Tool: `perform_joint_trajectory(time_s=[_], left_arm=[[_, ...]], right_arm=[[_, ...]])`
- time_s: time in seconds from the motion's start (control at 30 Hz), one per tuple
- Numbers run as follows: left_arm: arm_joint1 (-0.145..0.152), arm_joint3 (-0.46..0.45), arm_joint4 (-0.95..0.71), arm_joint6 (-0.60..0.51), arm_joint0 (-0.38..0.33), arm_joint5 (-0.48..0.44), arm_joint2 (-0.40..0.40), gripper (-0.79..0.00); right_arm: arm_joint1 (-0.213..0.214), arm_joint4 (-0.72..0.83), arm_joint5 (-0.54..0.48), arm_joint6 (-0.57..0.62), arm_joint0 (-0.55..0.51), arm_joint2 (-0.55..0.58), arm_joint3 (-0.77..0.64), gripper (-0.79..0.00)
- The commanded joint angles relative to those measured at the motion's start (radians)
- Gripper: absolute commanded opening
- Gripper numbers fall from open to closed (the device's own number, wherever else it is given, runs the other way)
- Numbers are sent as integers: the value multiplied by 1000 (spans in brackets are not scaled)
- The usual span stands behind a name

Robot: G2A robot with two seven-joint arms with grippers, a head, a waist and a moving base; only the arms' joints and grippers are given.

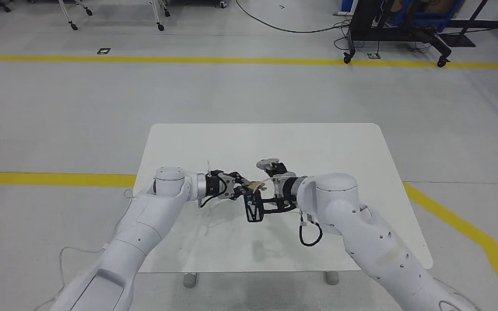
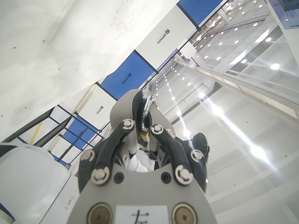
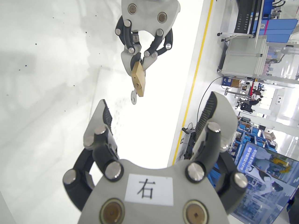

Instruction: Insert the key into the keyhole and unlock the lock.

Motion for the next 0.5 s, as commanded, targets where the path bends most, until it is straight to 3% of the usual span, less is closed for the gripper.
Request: perform_joint_trajectory(time_s=[0.0, 0.37, 0.47], left_arm=[[0, 1, -3, 8, 0, -2, -3, -785], [2, -5, -10, 33, 6, -64, -21, -785], [4, -6, -21, 33, 8, -88, -35, -785]], right_arm=[[0, -1, 0, 1, 1, -1, 0, 0], [0, 7, 8, -9, -3, 1, 4, 0], [1, 203, 26, -158, -33, 63, 95, 0]])
